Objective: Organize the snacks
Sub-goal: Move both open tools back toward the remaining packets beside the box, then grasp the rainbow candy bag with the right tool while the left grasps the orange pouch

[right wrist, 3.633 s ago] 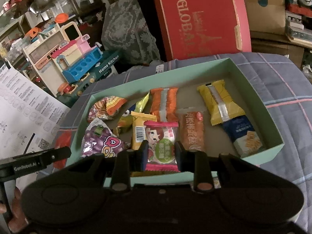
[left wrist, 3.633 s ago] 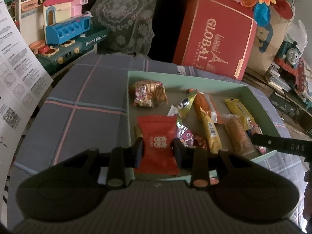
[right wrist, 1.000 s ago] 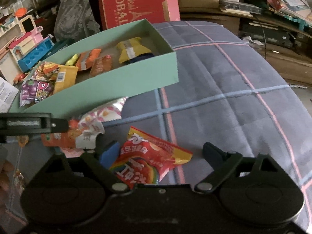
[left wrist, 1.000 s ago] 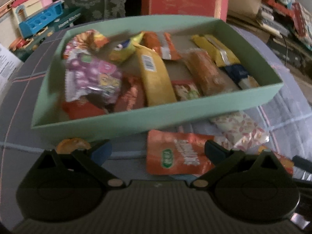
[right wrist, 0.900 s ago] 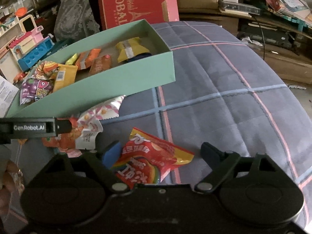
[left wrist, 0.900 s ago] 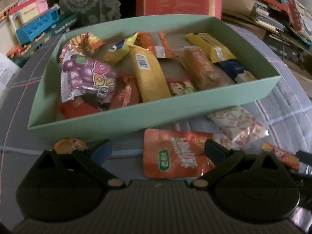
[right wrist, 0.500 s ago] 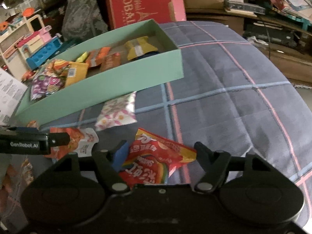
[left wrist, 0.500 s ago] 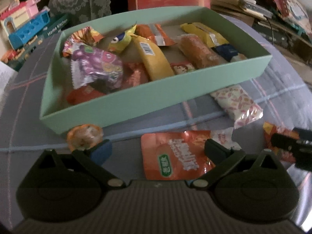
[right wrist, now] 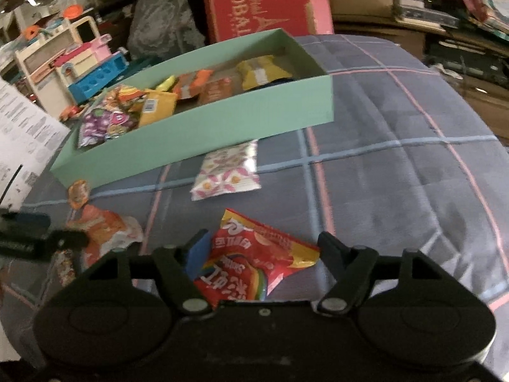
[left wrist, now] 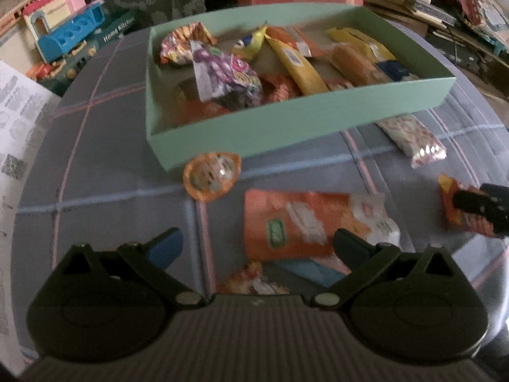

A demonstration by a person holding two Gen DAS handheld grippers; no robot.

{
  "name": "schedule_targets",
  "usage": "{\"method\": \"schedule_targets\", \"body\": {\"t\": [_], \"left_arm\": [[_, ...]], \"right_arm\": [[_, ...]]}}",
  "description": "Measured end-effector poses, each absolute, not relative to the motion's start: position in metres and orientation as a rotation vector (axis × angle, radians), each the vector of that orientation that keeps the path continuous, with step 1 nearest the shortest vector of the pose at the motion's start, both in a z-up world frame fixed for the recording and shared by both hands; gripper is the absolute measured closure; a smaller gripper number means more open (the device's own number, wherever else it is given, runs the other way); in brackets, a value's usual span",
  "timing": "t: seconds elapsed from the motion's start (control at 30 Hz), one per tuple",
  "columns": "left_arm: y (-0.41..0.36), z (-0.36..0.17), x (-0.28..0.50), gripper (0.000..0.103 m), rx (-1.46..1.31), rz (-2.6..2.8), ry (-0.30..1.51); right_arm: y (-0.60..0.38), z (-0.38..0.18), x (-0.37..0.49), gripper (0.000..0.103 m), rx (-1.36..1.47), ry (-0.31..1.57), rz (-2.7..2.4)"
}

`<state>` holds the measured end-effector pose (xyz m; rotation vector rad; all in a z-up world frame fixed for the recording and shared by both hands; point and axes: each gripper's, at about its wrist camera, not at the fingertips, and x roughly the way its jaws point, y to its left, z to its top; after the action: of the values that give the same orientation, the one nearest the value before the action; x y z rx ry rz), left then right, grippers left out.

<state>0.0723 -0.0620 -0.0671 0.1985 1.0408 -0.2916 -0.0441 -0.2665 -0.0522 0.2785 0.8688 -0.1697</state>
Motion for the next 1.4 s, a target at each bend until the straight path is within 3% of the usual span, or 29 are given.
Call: {"method": "schedule_targets", "body": {"t": [0.07, 0.13, 0.17, 0.27, 0.43, 0.53, 0.6, 0.83, 0.97, 1.0, 1.07, 1.1, 1.23, 1.4], "left_arm": [[-0.063, -0.066, 0.071, 0.002, 0.162, -0.288, 1.038], [-0.071, -0.065, 0.073, 0.026, 0.153, -0.297, 1.010], [-0.077, -0.064, 0.076, 0.043, 0.154, -0.319, 1.004], [-0.100, -0.066, 0.088, 0.073, 0.185, -0.355, 0.992], [-0.139, -0.078, 0.104, 0.073, 0.187, -0.465, 0.999], [-0.151, -0.077, 0.100, 0.056, 0.205, -0.460, 0.978], [-0.144, -0.072, 0.097, 0.035, 0.172, -0.431, 0.986], [-0.130, -0.062, 0.075, 0.021, 0.087, -0.397, 1.087], [-0.157, -0.081, 0.063, 0.027, 0.196, -0.438, 1.102], [-0.164, -0.082, 0.057, 0.039, 0.250, -0.447, 1.050], [-0.174, -0.083, 0.050, 0.053, 0.323, -0.511, 0.997], [-0.175, -0.082, 0.050, 0.055, 0.327, -0.539, 0.992], [-0.165, -0.081, 0.054, 0.058, 0.331, -0.520, 0.984], [-0.140, -0.081, 0.059, 0.054, 0.287, -0.483, 1.002]], "right_arm": [[-0.272, -0.052, -0.047, 0.029, 0.301, 0.870, -0.198], [-0.279, -0.051, -0.052, 0.029, 0.326, 0.870, -0.219], [-0.281, -0.051, -0.054, 0.032, 0.335, 0.870, -0.226], [-0.284, -0.049, -0.061, 0.039, 0.338, 0.868, -0.233], [-0.285, -0.051, -0.065, 0.040, 0.355, 0.862, -0.226], [-0.287, -0.051, -0.065, 0.040, 0.357, 0.859, -0.218], [-0.291, -0.050, -0.067, 0.039, 0.386, 0.858, -0.218], [-0.296, -0.049, -0.077, 0.036, 0.440, 0.842, -0.221], [-0.295, -0.048, -0.080, 0.036, 0.427, 0.840, -0.218], [-0.295, -0.046, -0.081, 0.036, 0.422, 0.835, -0.217], [-0.297, -0.042, -0.081, 0.031, 0.415, 0.831, -0.220], [-0.299, -0.041, -0.080, 0.030, 0.417, 0.837, -0.222], [-0.299, -0.042, -0.081, 0.030, 0.455, 0.902, -0.218], [-0.288, -0.043, -0.084, 0.034, 0.523, 0.940, -0.186]]}}
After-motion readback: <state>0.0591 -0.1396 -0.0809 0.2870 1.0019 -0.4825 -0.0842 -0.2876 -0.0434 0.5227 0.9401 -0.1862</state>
